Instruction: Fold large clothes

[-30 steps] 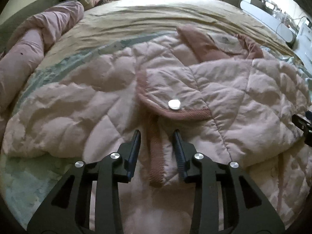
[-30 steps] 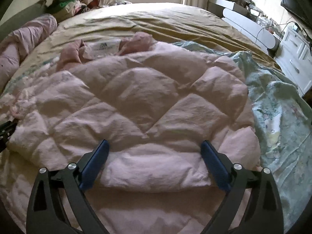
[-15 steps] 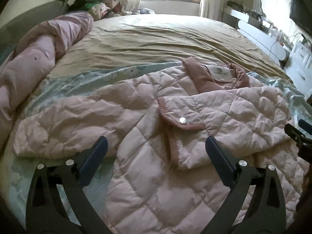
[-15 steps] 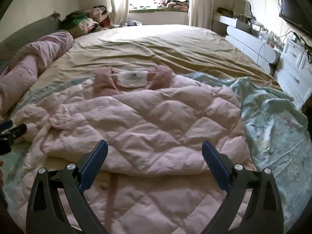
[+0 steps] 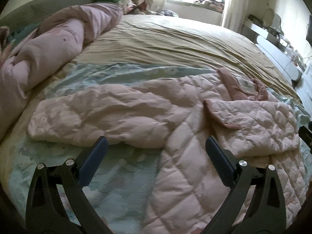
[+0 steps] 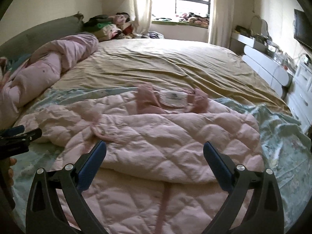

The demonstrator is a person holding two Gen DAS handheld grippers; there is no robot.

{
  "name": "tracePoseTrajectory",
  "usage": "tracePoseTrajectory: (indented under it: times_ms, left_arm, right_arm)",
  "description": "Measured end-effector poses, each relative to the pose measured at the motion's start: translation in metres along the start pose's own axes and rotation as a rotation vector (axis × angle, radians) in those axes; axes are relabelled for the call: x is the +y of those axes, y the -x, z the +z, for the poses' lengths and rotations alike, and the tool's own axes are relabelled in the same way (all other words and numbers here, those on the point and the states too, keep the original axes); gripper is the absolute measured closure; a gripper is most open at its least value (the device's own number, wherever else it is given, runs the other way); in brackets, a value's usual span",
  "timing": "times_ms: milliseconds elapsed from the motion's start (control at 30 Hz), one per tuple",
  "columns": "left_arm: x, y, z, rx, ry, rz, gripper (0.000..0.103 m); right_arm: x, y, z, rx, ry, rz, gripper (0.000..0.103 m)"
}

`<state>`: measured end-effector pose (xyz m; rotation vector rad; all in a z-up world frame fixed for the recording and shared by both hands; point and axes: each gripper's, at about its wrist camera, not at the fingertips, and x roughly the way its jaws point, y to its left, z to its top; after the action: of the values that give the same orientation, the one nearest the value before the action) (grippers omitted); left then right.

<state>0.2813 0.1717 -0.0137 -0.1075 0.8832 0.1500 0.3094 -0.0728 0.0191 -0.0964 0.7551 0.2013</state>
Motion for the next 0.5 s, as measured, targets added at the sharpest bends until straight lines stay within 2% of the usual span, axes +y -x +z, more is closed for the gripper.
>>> tracePoseTrajectory:
  times_ms: [500]
  left_arm:
    - [0.072,0.005,-0.01,-0.015,0.065,0.069,0.009]
  right_arm:
    - [0.08,-0.013,0.012,-0.004,0.082,0.076,0.004]
